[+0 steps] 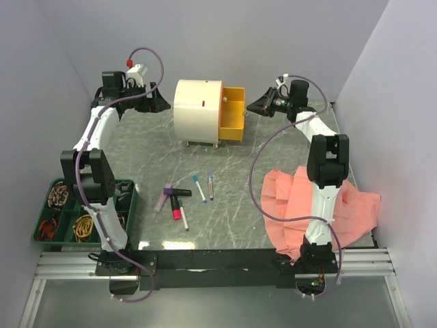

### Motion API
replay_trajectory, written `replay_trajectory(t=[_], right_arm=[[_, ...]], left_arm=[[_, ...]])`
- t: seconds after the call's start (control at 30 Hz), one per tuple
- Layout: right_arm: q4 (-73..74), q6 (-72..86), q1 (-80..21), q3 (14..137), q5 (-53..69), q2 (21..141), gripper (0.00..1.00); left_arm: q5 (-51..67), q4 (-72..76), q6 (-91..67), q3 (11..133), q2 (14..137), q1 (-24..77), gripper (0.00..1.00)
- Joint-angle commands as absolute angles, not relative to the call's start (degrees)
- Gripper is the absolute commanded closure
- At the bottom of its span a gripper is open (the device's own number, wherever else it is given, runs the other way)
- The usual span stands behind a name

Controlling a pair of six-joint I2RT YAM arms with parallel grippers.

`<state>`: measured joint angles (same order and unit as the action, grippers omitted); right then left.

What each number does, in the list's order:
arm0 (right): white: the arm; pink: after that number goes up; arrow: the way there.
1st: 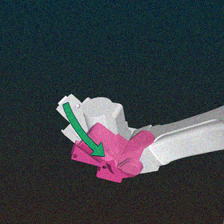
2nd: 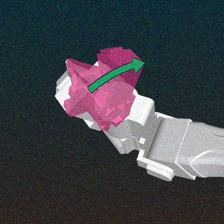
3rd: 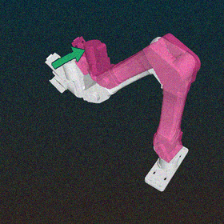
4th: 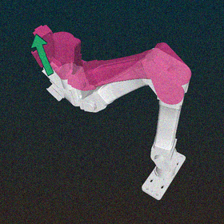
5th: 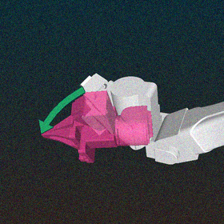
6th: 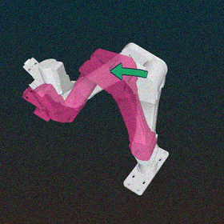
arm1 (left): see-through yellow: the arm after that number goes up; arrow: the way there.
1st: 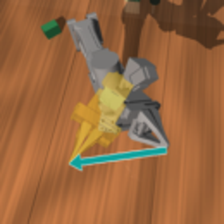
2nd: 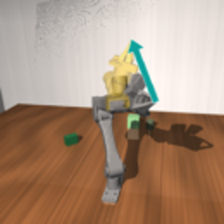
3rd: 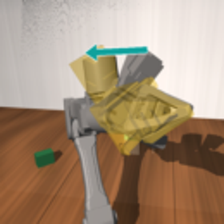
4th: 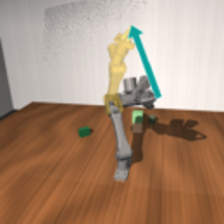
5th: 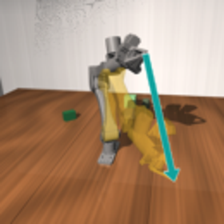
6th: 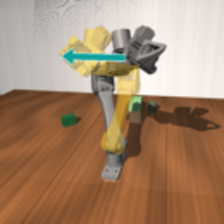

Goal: Sort the stationery into containers
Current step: Close the drawer in the storage box.

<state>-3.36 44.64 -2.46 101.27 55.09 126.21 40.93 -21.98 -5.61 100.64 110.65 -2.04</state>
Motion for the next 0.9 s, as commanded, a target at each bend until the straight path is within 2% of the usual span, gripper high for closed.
replay_trajectory(t=[0.0,0.87], right_arm=[[-3.3,43.8,-3.8,103.9,54.8,127.5,0.85],[-6.8,48.7,-11.4,108.5,54.6,132.2,0.83]], left_arm=[[43.2,-20.7,-5.1,101.8,110.7,-1.1,0.07],[42.4,-21.7,-3.2,100.5,109.2,1.1,0.06]])
